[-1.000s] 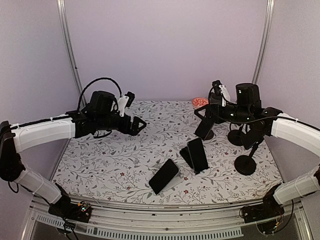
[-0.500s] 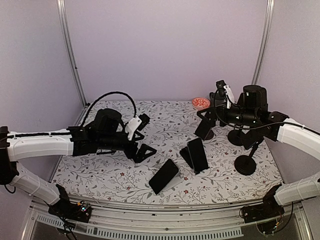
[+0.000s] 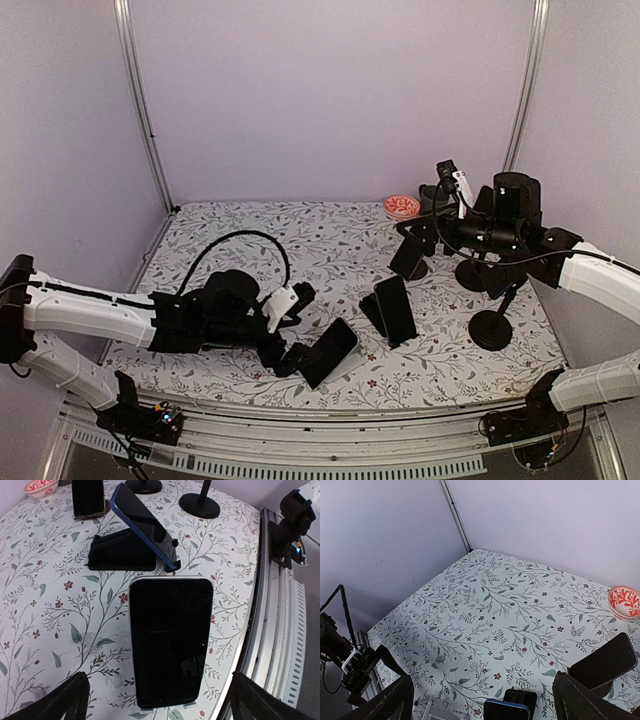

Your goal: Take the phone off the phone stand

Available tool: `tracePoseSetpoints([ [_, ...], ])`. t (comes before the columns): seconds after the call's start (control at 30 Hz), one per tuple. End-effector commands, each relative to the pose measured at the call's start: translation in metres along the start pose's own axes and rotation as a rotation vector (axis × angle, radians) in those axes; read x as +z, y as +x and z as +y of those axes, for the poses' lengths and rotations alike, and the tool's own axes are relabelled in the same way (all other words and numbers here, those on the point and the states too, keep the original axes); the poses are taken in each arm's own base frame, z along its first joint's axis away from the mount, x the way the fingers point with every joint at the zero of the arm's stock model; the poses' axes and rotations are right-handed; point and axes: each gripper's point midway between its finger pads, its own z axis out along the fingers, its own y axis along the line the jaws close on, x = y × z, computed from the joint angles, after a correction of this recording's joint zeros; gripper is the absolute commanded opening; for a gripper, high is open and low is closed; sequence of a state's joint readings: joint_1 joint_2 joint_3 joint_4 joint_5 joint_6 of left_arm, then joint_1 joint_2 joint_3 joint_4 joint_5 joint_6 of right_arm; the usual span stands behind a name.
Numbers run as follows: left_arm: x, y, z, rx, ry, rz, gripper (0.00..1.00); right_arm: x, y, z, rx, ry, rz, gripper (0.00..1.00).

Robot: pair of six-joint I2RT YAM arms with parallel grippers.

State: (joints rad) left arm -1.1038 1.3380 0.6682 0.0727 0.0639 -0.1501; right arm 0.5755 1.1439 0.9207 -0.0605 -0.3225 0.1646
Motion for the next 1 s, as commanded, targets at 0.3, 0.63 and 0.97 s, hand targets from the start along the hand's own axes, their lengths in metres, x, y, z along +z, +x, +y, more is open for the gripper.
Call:
tracePoseSetpoints([
  [0.3,0.038,0.02,-0.031,0.016,-0.024,0.047,0.99,0.0,0.002,0.005,-0.005,-0.038,-0.008,0.99],
  [0.63,0.052,0.024,-0.023,0.02,-0.091,0.047,0.99,0.0,0.004,0.006,0.005,-0.049,-0.006,0.99],
  [0.97,0.043,0.016,-0.025,0.06,-0.077,0.018,0.99,0.001,0.007,0.007,0.01,-0.055,-0.006,0.99],
])
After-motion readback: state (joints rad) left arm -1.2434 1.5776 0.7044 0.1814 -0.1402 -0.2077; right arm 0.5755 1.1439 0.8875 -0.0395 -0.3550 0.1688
